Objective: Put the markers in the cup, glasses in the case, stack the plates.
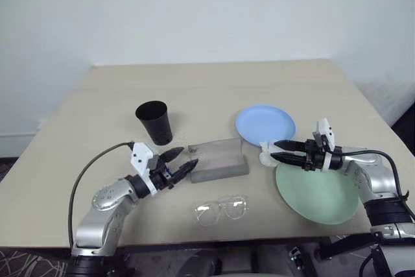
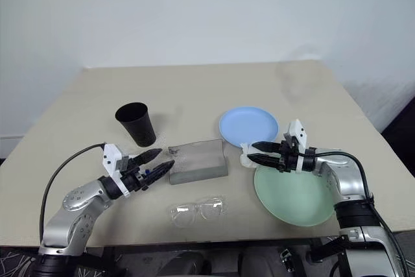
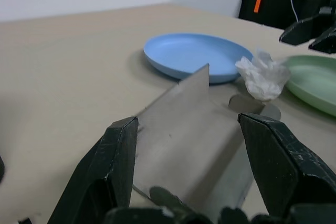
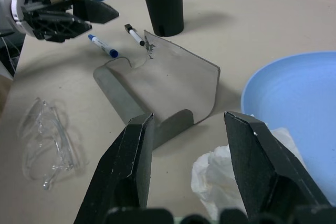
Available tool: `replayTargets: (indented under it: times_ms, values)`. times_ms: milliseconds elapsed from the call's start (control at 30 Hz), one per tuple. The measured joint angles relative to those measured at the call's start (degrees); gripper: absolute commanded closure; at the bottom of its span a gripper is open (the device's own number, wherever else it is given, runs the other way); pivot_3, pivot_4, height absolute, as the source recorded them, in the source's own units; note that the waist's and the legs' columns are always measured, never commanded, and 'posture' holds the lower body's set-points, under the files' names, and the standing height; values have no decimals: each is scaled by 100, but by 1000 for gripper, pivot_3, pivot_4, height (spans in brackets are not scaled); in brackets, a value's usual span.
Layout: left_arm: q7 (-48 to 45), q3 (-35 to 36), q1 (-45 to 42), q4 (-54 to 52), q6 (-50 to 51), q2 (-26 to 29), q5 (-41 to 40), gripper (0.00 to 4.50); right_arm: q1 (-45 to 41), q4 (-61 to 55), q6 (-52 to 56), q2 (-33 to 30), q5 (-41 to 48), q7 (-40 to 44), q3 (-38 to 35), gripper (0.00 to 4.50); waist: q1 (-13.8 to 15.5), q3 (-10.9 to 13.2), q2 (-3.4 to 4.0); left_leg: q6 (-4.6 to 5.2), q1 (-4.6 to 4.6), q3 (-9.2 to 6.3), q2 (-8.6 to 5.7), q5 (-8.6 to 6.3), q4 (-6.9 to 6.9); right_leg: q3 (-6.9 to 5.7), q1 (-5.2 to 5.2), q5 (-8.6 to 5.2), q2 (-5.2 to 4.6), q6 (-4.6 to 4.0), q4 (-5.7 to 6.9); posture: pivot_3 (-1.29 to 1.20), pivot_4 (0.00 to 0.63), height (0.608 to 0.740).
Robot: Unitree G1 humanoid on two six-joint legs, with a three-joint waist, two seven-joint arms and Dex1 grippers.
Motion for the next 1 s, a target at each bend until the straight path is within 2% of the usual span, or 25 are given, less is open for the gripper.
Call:
replayTargets:
  times_ms: [300, 600, 1000]
  values:
    - [116, -107, -4, 0, -110, -234, 128, 1306, -506, -168, 230, -74, -49, -320, 13, 2179, 15, 0, -2, 0, 0, 9, 2, 0, 13, 1, 7, 1, -1, 1, 0, 0, 0, 740]
    - [118, -125, -161, 170, -255, -345, 177, 1306, -492, -148, 337, -598, -80, -458, -172, 2179, 42, 0, -2, 13, 0, 14, 2, -9, 14, 2, 4, 2, -2, 0, -2, 0, 0, 740]
    - [-13, -96, -541, 552, -292, -393, 148, 1306, 484, -22, 383, -1129, -270, -995, -630, 2179, 73, 0, -3, 22, 0, 40, 3, -12, 21, 14, 4, 3, -4, 1, -2, 0, 0, 740]
